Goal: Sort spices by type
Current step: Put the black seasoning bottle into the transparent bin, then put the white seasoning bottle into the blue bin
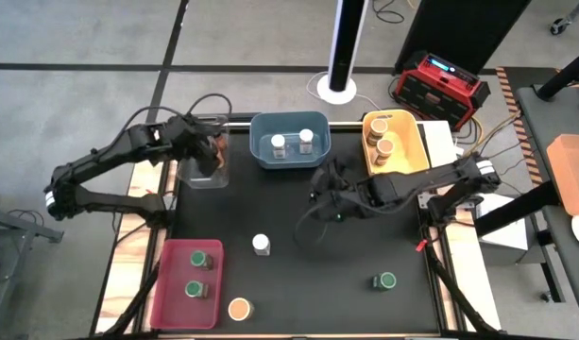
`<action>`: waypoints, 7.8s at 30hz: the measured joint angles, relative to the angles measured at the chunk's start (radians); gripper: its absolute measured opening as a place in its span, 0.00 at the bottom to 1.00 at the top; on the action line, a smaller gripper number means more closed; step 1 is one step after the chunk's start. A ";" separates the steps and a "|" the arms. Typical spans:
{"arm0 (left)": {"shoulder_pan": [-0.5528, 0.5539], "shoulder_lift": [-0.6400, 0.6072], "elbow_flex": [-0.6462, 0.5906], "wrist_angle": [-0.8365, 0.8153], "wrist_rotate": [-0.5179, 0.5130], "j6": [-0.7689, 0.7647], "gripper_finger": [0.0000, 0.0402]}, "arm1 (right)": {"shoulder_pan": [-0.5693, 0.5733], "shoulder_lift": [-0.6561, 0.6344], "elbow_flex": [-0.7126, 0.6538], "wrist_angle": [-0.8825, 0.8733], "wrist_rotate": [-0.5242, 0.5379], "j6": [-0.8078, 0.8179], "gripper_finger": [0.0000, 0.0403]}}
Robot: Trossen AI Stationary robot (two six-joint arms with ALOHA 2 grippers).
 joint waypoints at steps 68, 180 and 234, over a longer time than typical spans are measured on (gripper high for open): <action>0.525 -0.201 -0.389 0.296 0.299 0.212 0.50 | -0.262 -0.035 -0.030 0.104 -0.276 -0.173 0.81; 0.518 -0.077 -0.242 0.252 0.283 0.054 0.65 | -0.267 -0.033 -0.037 0.105 -0.278 -0.173 0.82; -0.668 -0.178 -0.381 0.582 -0.193 -0.212 0.65 | 0.053 0.341 -0.176 0.878 -0.556 -0.158 0.84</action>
